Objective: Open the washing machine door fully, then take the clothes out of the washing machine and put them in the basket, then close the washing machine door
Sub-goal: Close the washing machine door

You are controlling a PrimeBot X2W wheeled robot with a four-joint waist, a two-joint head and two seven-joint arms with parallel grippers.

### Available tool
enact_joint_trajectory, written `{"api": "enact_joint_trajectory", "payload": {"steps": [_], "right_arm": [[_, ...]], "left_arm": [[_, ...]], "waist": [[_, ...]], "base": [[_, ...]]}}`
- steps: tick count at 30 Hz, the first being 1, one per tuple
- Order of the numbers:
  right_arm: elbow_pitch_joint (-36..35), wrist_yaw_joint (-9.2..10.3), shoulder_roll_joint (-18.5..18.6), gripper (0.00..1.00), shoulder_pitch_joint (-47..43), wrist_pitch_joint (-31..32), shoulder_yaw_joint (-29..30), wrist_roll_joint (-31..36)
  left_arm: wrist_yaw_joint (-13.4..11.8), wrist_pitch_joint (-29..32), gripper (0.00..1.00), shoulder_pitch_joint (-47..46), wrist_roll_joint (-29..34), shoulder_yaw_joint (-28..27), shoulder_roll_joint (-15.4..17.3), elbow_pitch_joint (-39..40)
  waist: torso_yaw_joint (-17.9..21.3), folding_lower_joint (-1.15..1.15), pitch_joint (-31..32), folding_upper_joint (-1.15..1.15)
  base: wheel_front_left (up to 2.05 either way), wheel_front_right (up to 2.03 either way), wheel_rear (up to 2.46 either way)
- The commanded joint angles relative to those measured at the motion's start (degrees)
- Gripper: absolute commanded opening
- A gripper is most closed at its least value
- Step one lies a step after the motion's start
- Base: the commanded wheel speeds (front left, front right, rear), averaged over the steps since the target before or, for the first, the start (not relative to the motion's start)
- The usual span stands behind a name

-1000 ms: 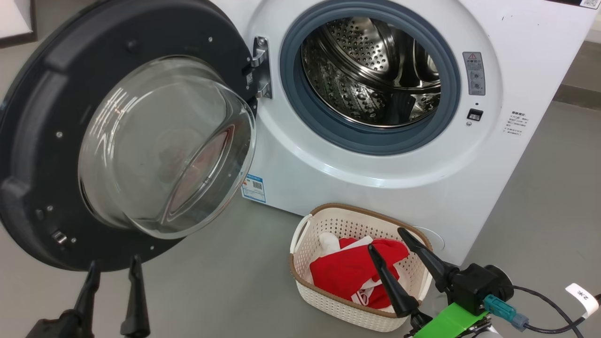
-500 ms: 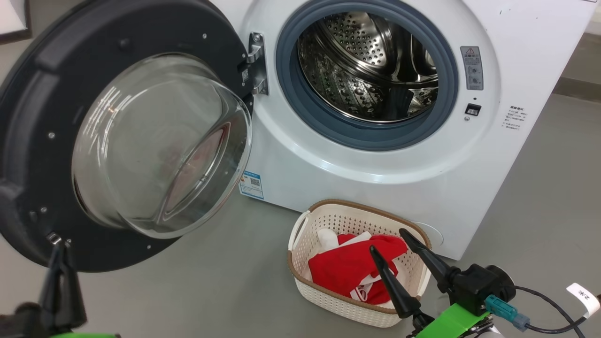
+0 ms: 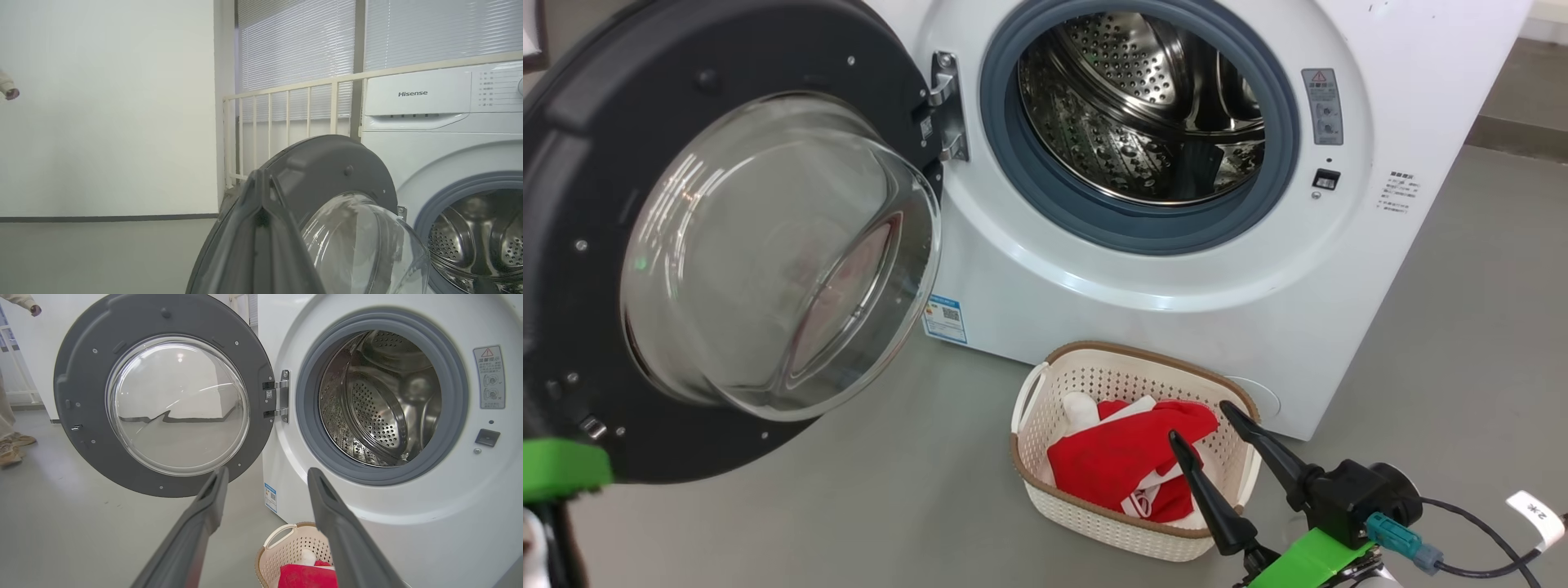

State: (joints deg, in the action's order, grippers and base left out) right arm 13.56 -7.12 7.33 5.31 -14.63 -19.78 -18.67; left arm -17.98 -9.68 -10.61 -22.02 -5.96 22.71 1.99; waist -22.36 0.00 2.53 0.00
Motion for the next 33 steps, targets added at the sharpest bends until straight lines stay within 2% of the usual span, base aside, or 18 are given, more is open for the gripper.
{"api": "enact_joint_trajectory", "payload": {"steps": [1,8,15,22,27,33], "right_arm": [[-1.13,-0.36,0.60,1.00,2.50,-0.37,-1.11,-0.39],[-0.84,-0.36,0.85,1.00,2.39,-0.37,-0.95,-0.22],[-0.33,-0.36,1.41,1.00,2.61,-0.37,-1.38,-0.18],[-0.02,-0.36,2.59,1.00,3.40,-0.37,-2.21,-0.35],[0.04,-0.36,3.08,1.00,4.01,-0.37,-2.56,-0.42],[0.21,-0.36,3.17,1.00,4.35,-0.37,-2.90,-0.49]], "left_arm": [[0.83,-1.02,0.00,-4.77,-1.90,-3.54,2.07,-0.90],[5.58,-1.70,0.00,-12.35,-12.07,-9.45,2.15,-14.12],[10.44,1.77,0.00,-20.58,-21.94,-13.66,2.31,-28.93],[14.28,8.72,0.00,-29.44,-30.99,-16.99,2.73,-42.46],[15.83,13.65,0.00,-33.43,-36.35,-19.57,2.98,-48.63],[16.84,23.45,0.00,-37.21,-42.13,-21.48,3.74,-54.84]], "waist": [[0.22,0.00,0.10,0.00],[0.79,0.00,0.02,0.00],[1.31,0.00,-0.59,0.00],[1.77,0.00,-1.51,0.00],[2.13,0.00,-2.10,0.00],[2.63,0.00,-2.80,0.00]], "base": [[0.00,0.00,0.00],[0.00,0.00,0.00],[0.00,0.00,0.00],[0.00,0.00,0.00],[0.00,0.00,0.00],[0.00,0.00,0.00]]}}
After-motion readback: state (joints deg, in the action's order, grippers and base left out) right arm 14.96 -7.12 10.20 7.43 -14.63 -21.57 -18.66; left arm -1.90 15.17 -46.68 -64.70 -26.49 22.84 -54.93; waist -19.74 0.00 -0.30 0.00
